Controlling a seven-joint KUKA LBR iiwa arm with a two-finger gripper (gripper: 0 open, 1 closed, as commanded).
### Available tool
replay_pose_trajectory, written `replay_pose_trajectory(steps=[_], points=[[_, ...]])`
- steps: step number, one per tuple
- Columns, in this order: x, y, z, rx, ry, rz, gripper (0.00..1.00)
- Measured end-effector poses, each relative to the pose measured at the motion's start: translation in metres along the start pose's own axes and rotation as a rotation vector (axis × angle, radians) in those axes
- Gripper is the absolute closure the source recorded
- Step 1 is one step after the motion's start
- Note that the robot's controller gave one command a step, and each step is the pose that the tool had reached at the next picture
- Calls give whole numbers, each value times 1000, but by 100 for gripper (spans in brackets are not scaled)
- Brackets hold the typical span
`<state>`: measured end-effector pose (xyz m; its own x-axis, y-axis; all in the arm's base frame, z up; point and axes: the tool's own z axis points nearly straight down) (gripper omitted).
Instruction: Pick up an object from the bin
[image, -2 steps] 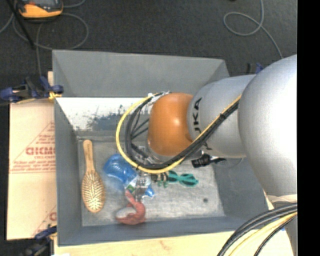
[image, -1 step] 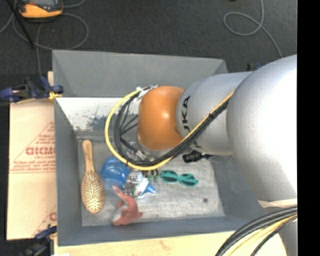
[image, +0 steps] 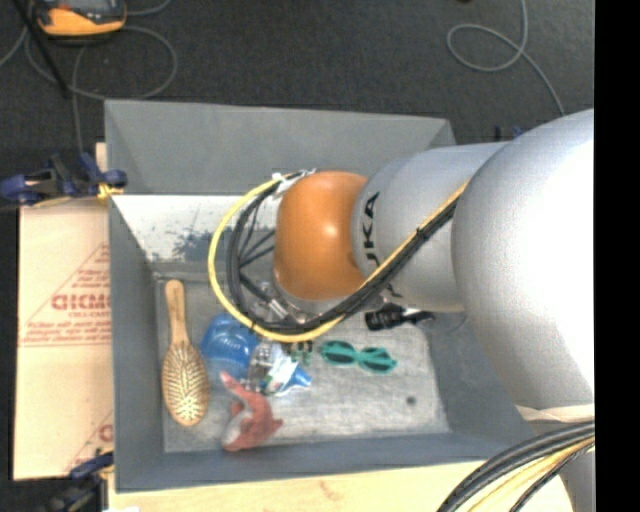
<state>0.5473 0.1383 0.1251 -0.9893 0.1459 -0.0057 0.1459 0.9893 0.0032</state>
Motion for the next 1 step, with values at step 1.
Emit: replay_pose_trajectory(steps=[1], points=[[-7,14,54,-1,-7,99,0]])
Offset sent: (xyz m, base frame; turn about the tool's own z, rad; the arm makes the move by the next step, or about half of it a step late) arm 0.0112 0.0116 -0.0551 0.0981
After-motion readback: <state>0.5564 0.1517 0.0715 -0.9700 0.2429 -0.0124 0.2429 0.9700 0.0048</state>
